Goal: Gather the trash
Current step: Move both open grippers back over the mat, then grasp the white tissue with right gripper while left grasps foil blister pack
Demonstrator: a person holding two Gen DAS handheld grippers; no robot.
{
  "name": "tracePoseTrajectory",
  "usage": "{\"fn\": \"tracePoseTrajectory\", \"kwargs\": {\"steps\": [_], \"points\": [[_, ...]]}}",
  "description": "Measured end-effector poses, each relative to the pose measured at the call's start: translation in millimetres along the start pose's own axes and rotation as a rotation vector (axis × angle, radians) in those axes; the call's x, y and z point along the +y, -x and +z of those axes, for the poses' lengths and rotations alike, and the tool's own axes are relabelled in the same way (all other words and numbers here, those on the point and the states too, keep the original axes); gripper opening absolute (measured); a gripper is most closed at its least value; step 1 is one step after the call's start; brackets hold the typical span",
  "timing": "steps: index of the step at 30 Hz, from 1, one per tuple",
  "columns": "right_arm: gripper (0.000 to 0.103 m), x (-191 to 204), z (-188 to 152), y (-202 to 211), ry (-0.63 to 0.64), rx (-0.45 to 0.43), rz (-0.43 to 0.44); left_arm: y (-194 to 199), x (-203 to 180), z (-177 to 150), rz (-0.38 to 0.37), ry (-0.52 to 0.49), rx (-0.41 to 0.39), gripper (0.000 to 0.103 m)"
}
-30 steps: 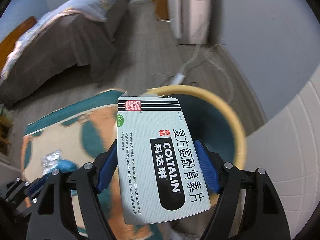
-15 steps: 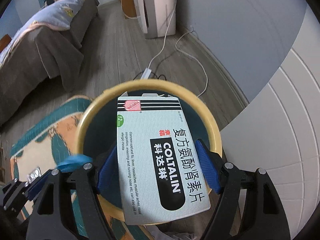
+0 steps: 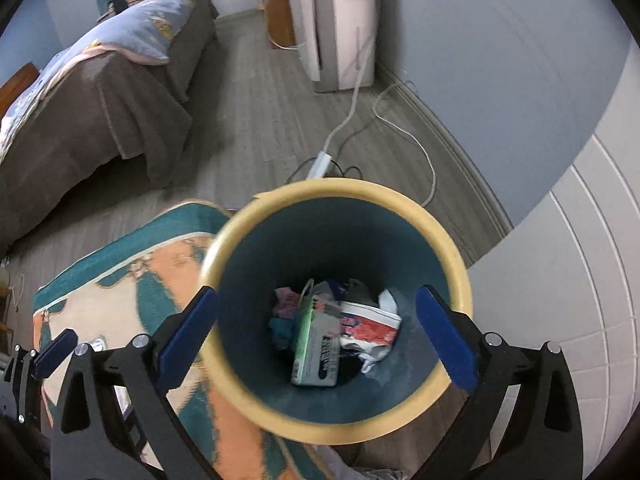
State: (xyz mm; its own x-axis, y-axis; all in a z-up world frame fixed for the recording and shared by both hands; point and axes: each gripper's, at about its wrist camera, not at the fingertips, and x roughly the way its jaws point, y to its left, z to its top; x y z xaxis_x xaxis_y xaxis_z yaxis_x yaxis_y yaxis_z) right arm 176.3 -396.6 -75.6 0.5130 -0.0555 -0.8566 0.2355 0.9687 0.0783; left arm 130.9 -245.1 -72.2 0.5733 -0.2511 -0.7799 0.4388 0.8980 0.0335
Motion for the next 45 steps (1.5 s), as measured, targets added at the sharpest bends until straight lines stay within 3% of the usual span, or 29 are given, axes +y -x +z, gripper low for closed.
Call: {"fn": "tracePoseTrajectory", "kwargs": {"steps": [11, 21, 27, 32, 38, 45], "points": [[0.097, 89, -12, 25, 0.149, 0.010, 0.050, 63, 95, -34, 0.130, 0.063, 0.005, 0.093], [0.097, 150, -34, 34, 0.189, 0.049, 0.079, 87, 172, -81, 0.176, 0.231, 0.045, 0.094], [0.097, 186, -51, 33, 0.227, 0.075, 0.095, 92, 190, -93, 0.216, 0.226, 0.037, 0.094], [0.097, 205, -60, 24, 0.242, 0.108, 0.114, 95, 204, -98, 0.207, 0.247, 0.027, 0.094], [0.097, 212, -69, -7, 0.275, 0.169, 0.056, 90, 217, -103, 0.245, 0.258, 0.047, 0.094], [0.097, 215, -86, -34, 0.284, 0.253, 0.063, 83, 220, -107, 0.257, 0.204, 0.072, 0.094]]}}
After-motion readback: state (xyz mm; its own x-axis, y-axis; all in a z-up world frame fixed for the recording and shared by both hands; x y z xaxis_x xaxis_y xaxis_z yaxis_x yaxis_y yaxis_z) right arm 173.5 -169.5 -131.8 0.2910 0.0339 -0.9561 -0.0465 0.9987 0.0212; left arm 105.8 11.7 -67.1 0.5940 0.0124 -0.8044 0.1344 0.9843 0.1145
